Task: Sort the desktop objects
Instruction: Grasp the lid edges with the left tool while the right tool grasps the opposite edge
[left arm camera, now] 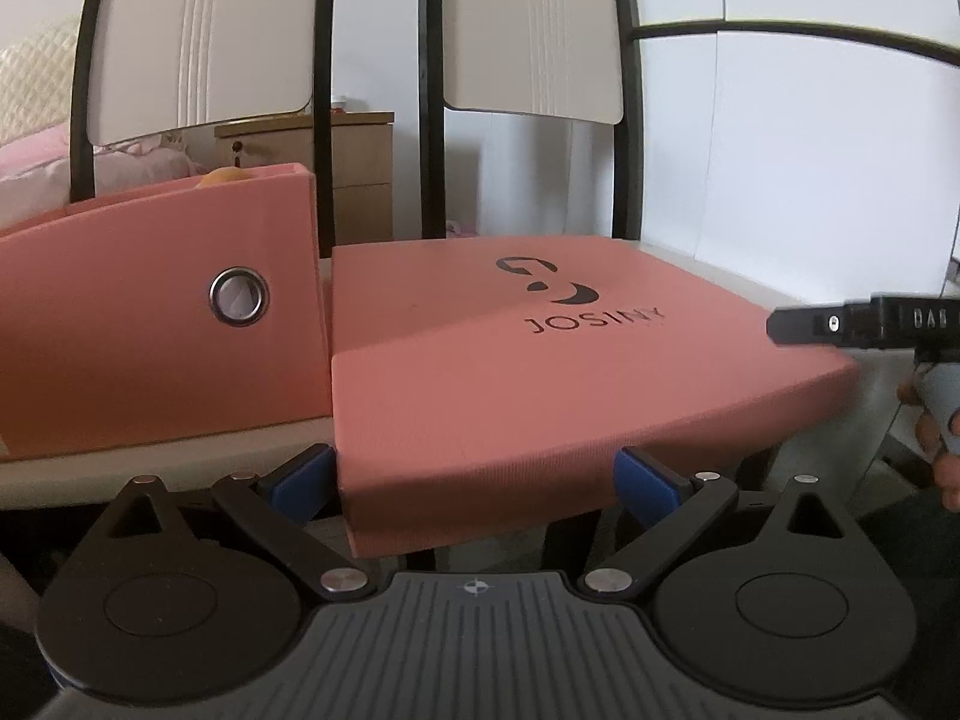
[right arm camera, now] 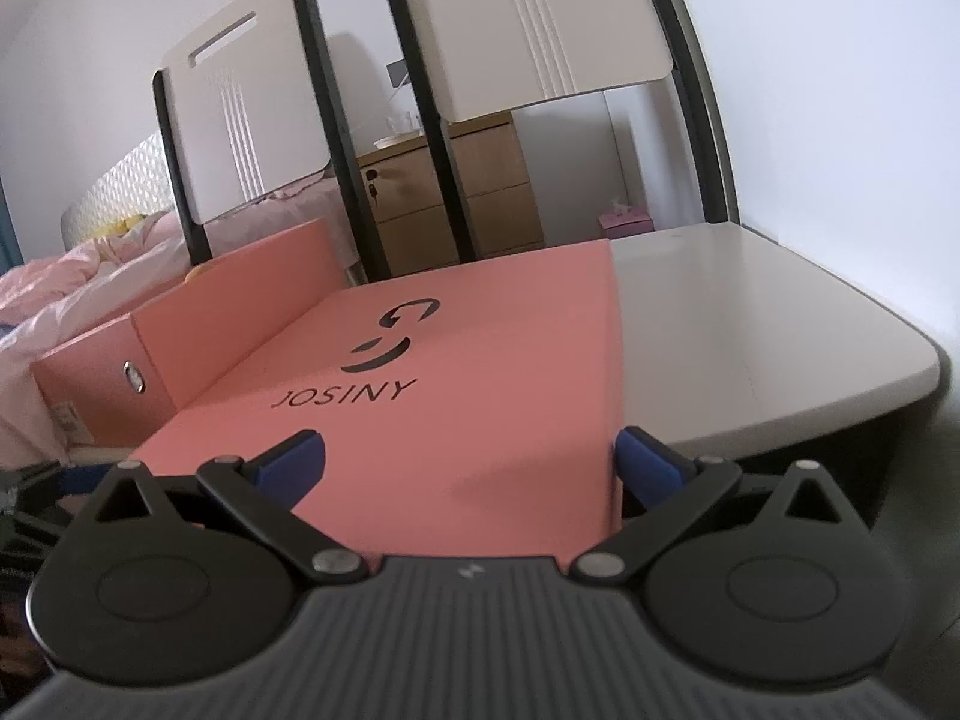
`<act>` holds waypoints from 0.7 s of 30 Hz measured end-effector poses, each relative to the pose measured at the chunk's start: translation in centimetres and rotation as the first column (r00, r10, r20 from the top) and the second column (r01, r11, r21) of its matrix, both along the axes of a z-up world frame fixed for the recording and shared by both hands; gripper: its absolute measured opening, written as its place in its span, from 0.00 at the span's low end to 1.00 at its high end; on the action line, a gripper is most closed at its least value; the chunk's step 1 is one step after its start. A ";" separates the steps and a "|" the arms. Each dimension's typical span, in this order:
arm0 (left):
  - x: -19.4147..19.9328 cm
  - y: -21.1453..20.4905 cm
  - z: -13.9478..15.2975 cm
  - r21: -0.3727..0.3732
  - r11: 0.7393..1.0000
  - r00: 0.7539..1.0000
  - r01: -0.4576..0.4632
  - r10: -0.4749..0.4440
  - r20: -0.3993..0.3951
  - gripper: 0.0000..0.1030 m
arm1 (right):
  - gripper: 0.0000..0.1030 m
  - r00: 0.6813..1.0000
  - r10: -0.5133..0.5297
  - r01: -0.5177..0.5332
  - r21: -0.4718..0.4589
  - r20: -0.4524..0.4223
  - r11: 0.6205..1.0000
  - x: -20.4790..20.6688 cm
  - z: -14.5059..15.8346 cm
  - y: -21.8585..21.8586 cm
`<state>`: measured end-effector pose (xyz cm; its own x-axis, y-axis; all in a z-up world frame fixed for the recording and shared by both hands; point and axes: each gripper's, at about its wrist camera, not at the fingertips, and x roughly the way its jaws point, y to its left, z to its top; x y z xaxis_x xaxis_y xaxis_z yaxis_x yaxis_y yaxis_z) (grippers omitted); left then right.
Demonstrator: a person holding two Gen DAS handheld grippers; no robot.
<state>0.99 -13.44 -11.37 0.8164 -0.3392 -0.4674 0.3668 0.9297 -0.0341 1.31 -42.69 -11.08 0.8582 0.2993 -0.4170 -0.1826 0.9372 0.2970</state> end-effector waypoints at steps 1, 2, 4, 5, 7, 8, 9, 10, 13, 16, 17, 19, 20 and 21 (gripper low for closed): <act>-0.2 0.1 0.0 -0.006 1.000 1.000 0.001 -0.001 -0.002 0.96 | 1.00 1.000 -0.001 0.001 -0.002 -0.003 1.000 -0.4 0.1 0.1; -0.3 0.3 0.0 -0.009 1.000 1.000 0.001 -0.001 -0.005 0.96 | 1.00 1.000 -0.003 0.003 -0.005 -0.006 1.000 -0.7 0.1 0.2; -0.5 0.5 0.1 -0.015 1.000 1.000 0.003 -0.003 -0.008 0.96 | 1.00 1.000 -0.003 0.003 0.011 -0.014 1.000 -1.4 0.2 0.1; -0.6 0.6 0.1 -0.017 1.000 1.000 0.007 -0.007 -0.010 0.96 | 1.00 1.000 -0.001 0.002 0.018 -0.017 1.000 -1.7 0.3 0.0; -0.3 0.8 0.1 -0.023 0.999 1.000 0.022 -0.023 -0.019 0.96 | 1.00 0.999 0.003 -0.002 0.029 -0.032 1.000 -2.0 0.2 -0.2; 0.1 1.2 0.2 -0.046 0.999 0.999 0.027 -0.029 -0.036 0.96 | 1.00 0.998 -0.007 0.010 0.050 -0.063 0.999 -1.9 0.0 -0.6; 0.5 1.8 0.3 -0.076 0.997 0.998 0.025 -0.029 -0.052 0.96 | 1.00 0.996 -0.027 0.034 0.086 -0.086 0.996 -1.6 -0.3 -1.1; 0.8 2.3 0.4 -0.106 0.994 0.997 0.023 -0.031 -0.068 0.96 | 1.00 0.993 -0.046 0.059 0.121 -0.110 0.991 -1.4 -0.7 -1.7; 1.8 4.3 0.7 -0.191 0.982 0.995 -0.007 -0.013 -0.104 0.96 | 1.00 0.984 -0.092 0.128 0.241 -0.155 0.962 -0.9 -1.6 -3.6; 3.3 6.3 0.4 -0.307 0.951 0.985 -0.041 -0.012 -0.171 0.96 | 1.00 0.976 -0.085 0.156 0.373 -0.199 0.914 -0.1 -2.7 -4.9; 3.5 6.3 0.3 -0.315 0.948 0.984 -0.043 -0.014 -0.177 0.96 | 1.00 0.974 -0.071 0.155 0.408 -0.213 0.900 0.3 -3.0 -5.1; 3.8 6.2 0.1 -0.330 0.943 0.982 -0.046 -0.019 -0.189 0.96 | 1.00 0.971 -0.044 0.152 0.461 -0.236 0.874 1.0 -3.6 -5.3; 4.0 6.2 0.0 -0.338 0.940 0.981 -0.047 -0.021 -0.195 0.96 | 1.00 0.969 -0.032 0.149 0.478 -0.244 0.865 1.3 -3.9 -5.2; 4.2 6.2 -0.1 -0.346 0.937 0.979 -0.049 -0.023 -0.201 0.96 | 1.00 0.969 -0.019 0.143 0.494 -0.247 0.858 1.6 -4.1 -5.1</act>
